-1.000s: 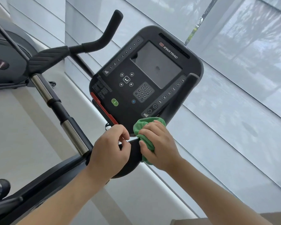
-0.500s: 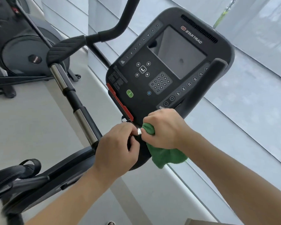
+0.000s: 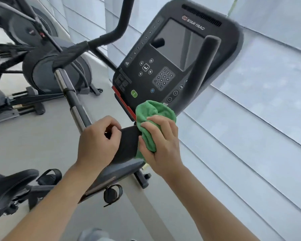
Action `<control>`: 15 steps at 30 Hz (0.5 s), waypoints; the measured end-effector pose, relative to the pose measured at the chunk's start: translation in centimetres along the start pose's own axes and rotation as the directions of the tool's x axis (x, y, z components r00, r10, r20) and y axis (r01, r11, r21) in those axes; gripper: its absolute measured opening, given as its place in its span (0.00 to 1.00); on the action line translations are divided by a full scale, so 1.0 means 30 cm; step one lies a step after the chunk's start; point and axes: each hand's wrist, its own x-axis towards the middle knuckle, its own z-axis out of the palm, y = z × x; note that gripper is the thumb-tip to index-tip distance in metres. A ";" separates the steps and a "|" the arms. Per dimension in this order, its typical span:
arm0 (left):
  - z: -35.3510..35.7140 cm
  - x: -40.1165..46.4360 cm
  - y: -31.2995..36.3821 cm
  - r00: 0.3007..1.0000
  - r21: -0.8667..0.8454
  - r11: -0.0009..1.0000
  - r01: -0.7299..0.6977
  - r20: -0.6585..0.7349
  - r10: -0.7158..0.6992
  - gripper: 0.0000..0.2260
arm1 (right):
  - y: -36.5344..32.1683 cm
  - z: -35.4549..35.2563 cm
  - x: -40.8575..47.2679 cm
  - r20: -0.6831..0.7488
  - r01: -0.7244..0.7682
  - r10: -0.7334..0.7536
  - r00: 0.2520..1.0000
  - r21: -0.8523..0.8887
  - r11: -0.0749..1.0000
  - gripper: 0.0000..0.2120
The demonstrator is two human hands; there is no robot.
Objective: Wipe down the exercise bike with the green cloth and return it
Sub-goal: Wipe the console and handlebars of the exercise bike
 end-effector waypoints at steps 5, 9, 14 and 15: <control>0.012 0.022 0.060 0.992 0.002 0.999 -0.034 0.123 0.033 0.09 | 0.038 -0.073 -0.001 -0.084 -0.030 0.040 0.996 0.115 0.993 0.11; 0.069 0.111 0.189 0.956 -0.032 0.979 -0.201 0.214 0.203 0.09 | 0.114 -0.169 0.059 -0.178 -0.066 0.086 0.980 0.116 0.991 0.10; 0.157 0.211 0.295 0.911 -0.050 0.958 -0.283 0.298 0.285 0.10 | 0.226 -0.285 0.160 -0.371 -0.119 0.149 0.917 0.102 0.988 0.07; 0.175 0.221 0.306 0.902 -0.046 0.953 -0.300 0.311 0.299 0.10 | 0.241 -0.304 0.190 -0.400 -0.132 0.158 0.903 0.092 0.987 0.07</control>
